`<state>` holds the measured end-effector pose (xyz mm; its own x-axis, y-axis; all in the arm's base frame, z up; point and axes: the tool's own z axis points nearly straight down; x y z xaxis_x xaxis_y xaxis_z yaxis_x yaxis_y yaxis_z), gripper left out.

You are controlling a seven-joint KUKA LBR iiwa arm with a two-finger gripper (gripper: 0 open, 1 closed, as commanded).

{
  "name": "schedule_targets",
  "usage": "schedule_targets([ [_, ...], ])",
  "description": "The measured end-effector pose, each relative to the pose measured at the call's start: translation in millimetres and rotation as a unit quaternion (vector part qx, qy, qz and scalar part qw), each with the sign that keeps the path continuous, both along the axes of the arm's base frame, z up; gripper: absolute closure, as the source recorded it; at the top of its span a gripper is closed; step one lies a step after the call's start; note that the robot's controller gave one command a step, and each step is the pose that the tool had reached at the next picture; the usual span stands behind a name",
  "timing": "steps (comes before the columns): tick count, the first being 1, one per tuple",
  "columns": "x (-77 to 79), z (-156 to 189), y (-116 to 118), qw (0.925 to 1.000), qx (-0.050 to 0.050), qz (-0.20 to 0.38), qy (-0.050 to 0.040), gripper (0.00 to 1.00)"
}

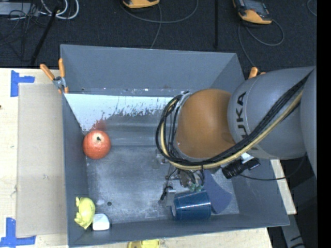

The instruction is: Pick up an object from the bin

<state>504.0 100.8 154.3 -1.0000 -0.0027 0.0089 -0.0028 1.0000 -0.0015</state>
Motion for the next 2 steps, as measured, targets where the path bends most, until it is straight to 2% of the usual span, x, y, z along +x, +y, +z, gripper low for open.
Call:
schedule_targets([
  [1, 1.6, 4.4, -0.3, 1.0000, 0.001, -0.002, -0.0038, 0.00],
  [2, -17.6, -60.3, -62.1, 0.9985, 0.001, 0.054, -0.0057, 0.00],
])
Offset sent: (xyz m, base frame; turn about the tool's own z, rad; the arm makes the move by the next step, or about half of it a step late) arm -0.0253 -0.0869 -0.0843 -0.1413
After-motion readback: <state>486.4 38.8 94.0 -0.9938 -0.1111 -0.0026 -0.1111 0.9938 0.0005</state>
